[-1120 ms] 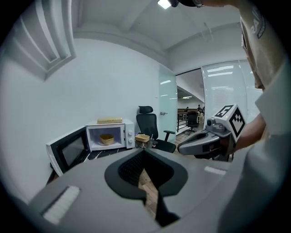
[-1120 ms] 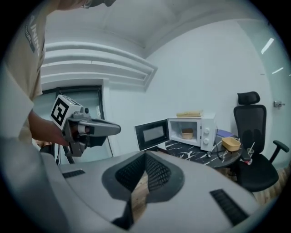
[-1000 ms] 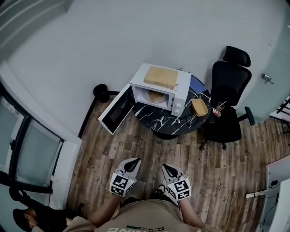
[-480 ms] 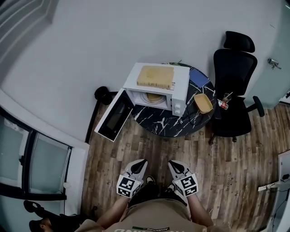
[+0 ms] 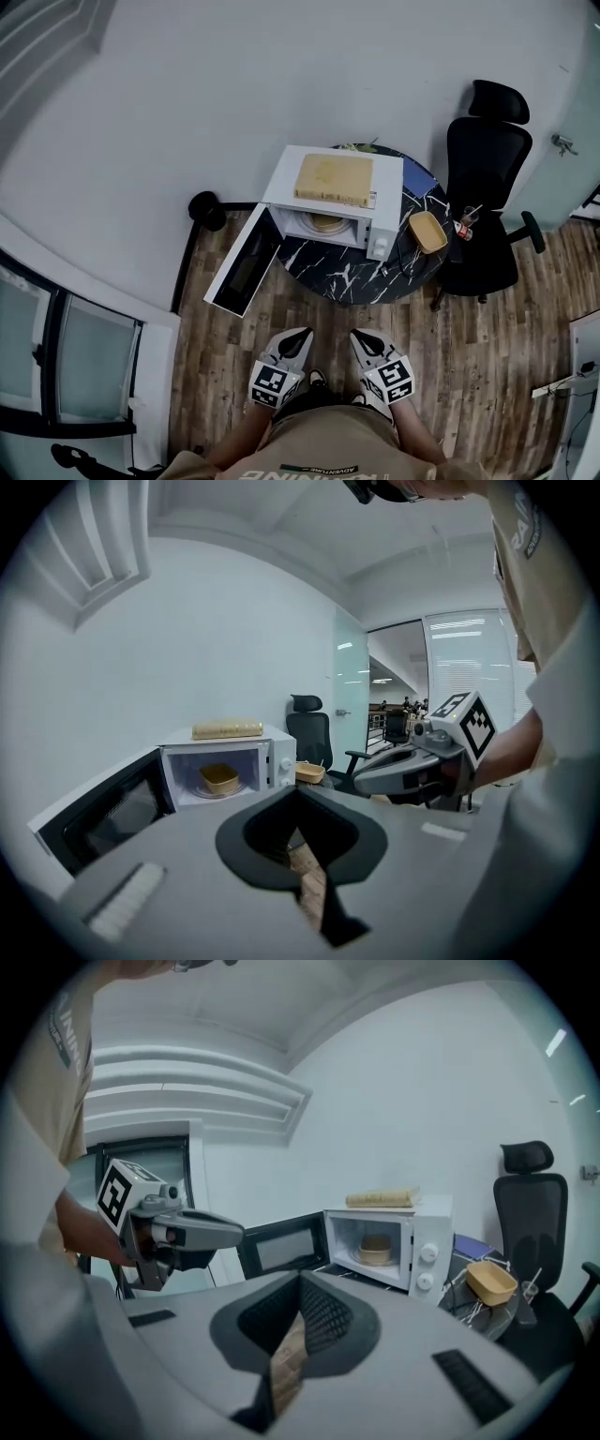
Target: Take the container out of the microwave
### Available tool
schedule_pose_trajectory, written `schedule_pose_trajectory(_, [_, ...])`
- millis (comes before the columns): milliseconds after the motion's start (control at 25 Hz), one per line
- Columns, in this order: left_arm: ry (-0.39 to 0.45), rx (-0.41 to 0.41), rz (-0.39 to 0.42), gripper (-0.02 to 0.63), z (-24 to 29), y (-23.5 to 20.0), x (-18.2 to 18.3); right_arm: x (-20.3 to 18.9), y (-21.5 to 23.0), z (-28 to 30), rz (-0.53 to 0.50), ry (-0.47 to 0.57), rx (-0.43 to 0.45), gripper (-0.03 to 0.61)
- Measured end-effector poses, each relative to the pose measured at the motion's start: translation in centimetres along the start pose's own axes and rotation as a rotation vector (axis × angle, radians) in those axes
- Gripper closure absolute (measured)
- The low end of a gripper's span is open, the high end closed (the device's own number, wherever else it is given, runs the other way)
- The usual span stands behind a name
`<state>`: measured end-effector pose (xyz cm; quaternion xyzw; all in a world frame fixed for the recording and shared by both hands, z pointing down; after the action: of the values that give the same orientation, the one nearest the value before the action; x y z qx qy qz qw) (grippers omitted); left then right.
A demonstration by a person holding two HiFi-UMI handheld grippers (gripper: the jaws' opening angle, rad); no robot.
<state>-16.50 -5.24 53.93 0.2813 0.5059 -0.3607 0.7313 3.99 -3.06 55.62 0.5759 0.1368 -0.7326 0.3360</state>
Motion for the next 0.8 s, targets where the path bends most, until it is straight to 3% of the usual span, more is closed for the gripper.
schedule_pose_trajectory(160, [0.009, -0.027, 0.013, 0.606, 1.1, -3.1, -0.1, 1.6, 0.6, 2.8, -0.015, -0.01, -0.041, 0.572])
schedule_pose_trajectory(520, [0.034, -0.173, 0.018, 0.606, 4.7, -6.5, -0.8, 3.0, 1.3, 6.1, 0.011, -0.022, -0.16, 0.571])
schedule_pose_trajectory(680, [0.023, -0.236, -0.049, 0.605, 5.8, -7.5, -1.3, 2.5, 1.4, 7.4, 0.043, -0.037, -0.174, 0.572])
schedule_pose_trajectory(800, [0.014, -0.226, -0.001, 0.604, 6.5, -8.4, -1.5, 3.1, 1.8, 8.2, 0.04, -0.033, -0.169, 0.572])
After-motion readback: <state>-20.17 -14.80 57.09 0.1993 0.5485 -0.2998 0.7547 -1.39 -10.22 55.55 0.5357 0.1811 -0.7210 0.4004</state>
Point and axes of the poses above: the fingertips, and each gripper's own axes: z forward along the fingers, y to its right, x out of its top, the point moved 9 cm from there along -z, backward along the fingers, and after that the axes turned 12 degrees about x, right-handed, at the moved point
